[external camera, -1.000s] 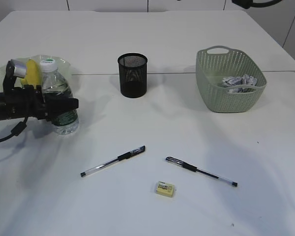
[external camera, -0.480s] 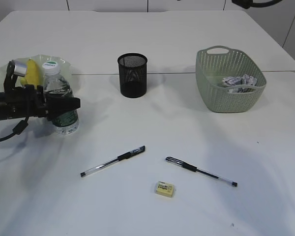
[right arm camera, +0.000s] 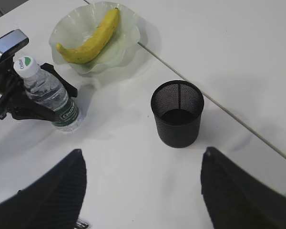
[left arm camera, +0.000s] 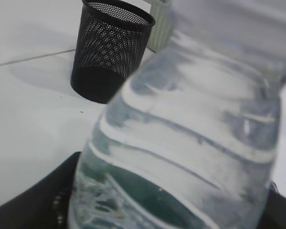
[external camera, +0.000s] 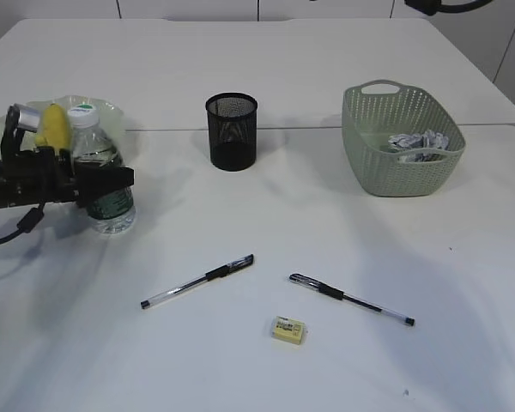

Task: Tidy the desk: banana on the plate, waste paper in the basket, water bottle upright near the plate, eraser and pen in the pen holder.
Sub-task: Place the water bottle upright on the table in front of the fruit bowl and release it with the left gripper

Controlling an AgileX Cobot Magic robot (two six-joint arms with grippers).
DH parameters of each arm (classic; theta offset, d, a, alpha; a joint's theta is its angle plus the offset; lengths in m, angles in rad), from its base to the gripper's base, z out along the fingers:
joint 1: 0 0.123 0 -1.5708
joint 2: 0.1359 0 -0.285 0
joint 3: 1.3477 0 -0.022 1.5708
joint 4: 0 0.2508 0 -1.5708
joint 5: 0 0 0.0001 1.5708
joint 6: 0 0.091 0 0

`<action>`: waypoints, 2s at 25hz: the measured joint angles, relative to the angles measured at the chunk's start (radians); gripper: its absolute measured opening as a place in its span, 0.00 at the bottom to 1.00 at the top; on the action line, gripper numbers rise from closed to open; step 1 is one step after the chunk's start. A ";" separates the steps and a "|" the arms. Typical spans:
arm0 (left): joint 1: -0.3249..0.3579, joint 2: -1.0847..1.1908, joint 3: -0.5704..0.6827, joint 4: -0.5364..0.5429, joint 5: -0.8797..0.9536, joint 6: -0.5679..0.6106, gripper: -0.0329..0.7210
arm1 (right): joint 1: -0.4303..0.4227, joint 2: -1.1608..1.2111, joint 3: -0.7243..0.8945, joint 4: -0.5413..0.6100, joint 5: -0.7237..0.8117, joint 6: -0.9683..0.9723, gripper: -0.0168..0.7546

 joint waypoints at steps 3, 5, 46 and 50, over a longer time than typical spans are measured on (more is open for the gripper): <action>0.004 -0.004 0.001 0.000 -0.006 -0.046 0.78 | 0.000 0.000 0.000 0.000 0.000 0.000 0.74; 0.005 -0.006 0.001 0.000 -0.006 -0.072 0.85 | 0.000 0.000 0.000 0.000 0.000 0.000 0.74; 0.071 -0.181 0.192 -0.003 -0.004 -0.129 0.95 | 0.000 0.000 0.000 0.000 0.000 -0.002 0.74; 0.082 -0.222 0.231 -0.003 -0.004 -0.119 0.95 | 0.000 0.000 0.000 0.000 0.000 -0.002 0.74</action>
